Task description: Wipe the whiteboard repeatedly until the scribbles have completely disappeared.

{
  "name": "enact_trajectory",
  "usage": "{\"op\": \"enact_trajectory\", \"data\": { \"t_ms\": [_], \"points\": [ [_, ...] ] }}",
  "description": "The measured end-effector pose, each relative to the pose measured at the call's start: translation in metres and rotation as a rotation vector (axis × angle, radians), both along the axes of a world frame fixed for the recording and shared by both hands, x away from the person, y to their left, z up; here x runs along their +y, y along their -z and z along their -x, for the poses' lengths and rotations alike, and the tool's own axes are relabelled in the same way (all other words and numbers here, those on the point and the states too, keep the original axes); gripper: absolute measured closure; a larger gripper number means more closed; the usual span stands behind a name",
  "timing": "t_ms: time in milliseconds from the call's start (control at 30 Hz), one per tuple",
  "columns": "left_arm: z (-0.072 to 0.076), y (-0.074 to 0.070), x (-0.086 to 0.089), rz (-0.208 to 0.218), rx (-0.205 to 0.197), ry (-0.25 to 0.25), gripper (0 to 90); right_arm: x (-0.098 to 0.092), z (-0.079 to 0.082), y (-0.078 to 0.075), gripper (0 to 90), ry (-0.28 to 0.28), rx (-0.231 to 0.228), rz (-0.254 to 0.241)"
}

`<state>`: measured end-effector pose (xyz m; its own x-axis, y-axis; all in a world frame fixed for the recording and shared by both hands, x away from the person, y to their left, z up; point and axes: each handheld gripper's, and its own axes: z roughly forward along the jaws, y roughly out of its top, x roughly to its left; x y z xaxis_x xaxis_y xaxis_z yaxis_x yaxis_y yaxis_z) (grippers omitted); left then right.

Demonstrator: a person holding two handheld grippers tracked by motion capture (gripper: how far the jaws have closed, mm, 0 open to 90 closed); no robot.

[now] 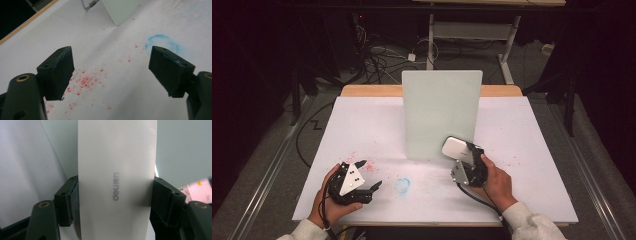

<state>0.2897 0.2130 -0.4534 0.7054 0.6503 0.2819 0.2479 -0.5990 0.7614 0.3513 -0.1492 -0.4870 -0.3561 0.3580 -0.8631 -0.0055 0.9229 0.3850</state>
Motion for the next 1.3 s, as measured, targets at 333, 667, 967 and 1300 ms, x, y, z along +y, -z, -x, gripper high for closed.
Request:
{"op": "enact_trajectory", "data": {
  "t_ms": [333, 667, 967, 1300],
  "points": [
    [0.0, 0.0, 0.0, -0.001, 0.0, 0.006, 19.4, 0.047, 0.001, 0.005, 31.1, -0.069, -0.007, 0.002],
    [0.001, -0.001, 0.002, 0.008, -0.003, 0.0, 19.4, 0.035, 0.002, 0.006, 31.1, -0.04, -0.007, 0.002],
    [0.001, -0.002, 0.001, 0.006, -0.006, 0.0, 19.5, -0.018, -0.003, -0.005, 31.2, 0.065, -0.027, -0.059],
    [0.001, -0.001, 0.001, 0.004, -0.006, 0.002, 19.5, -0.02, -0.012, -0.032, 31.1, 0.109, -0.017, -0.219]
  ]
}}
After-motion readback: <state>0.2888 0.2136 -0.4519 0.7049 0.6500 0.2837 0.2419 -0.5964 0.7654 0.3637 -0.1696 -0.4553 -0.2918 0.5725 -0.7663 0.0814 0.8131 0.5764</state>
